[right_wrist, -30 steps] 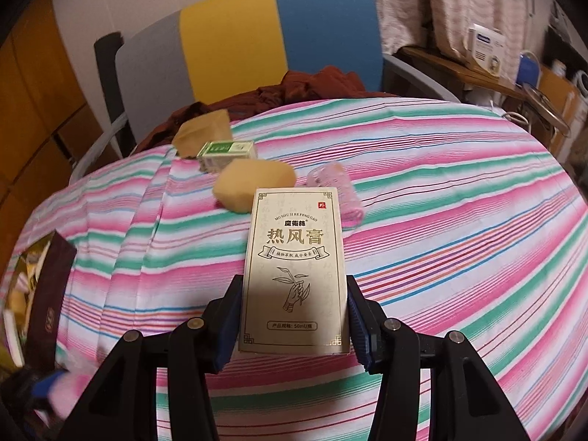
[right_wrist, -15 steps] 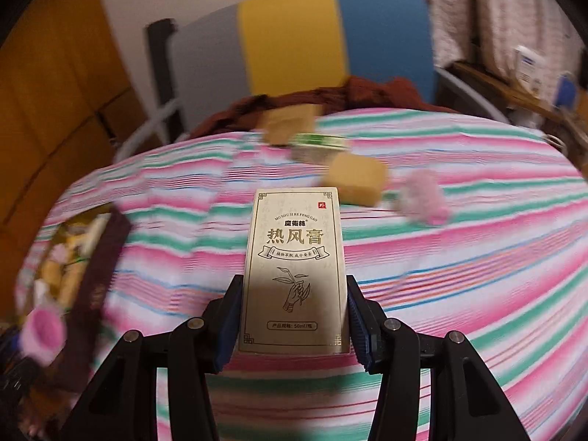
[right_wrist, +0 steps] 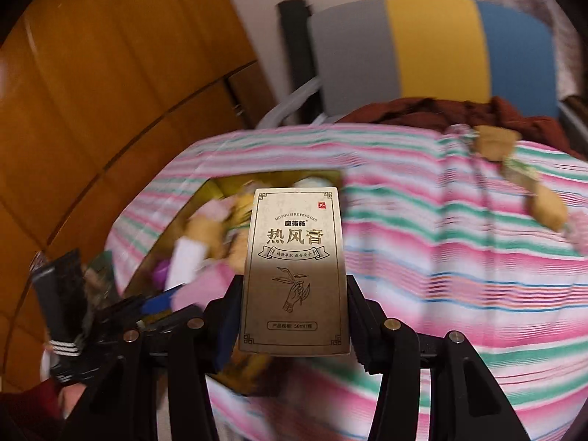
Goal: Organize objects
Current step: 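Carry the hair roller and box into the gold tray and open both tools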
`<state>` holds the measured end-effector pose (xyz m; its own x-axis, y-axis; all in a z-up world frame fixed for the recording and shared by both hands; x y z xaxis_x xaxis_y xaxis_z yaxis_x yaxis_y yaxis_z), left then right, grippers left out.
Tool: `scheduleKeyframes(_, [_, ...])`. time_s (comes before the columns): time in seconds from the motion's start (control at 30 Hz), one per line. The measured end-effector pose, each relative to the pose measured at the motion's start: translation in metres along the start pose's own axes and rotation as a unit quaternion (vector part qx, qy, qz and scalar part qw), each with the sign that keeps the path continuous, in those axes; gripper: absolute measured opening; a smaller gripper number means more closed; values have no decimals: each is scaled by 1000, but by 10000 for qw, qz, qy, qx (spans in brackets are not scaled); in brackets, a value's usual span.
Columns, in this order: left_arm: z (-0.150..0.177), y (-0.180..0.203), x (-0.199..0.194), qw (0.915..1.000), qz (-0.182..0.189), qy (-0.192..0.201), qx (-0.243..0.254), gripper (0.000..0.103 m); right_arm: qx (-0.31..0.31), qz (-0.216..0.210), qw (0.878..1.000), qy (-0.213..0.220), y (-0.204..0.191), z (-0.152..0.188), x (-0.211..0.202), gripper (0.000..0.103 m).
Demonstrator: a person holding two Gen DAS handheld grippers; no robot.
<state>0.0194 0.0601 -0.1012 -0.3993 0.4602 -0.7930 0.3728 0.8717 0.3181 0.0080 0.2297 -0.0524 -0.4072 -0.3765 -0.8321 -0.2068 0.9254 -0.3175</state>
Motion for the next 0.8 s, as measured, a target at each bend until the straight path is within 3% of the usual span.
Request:
scheduleKeyframes(0.17, [8, -16, 8, 9993, -258, -276, 6, 51, -218, -83, 9993, -292, -36, 5, 26, 52])
scheduleKeyframes(0.33, [12, -22, 10, 9984, -409, -365, 98, 51, -243, 0, 9984, -520, -46, 9, 43, 52])
scheduleKeyframes(0.5, [15, -31, 11, 9955, -805, -477, 131, 51, -327, 65, 9975, -625, -51, 13, 51, 52])
scheduleKeyframes(0.8, [16, -22, -4, 9981, -402, -415, -190, 53, -304, -16, 9975, -634, -53, 17, 51, 59])
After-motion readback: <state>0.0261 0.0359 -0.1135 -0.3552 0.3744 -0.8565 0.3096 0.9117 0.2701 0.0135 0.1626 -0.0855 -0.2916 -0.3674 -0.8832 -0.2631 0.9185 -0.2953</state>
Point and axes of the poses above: each gripper's, at about its wrist camera, not at the fingertips, and x roughly the way its jaws point, y to its right, z to its underside, the point moved 7 cm from there along x, roughly the way its jaws point, and after that the axes turned 14 degrees about -y, right-handed, at the moved point
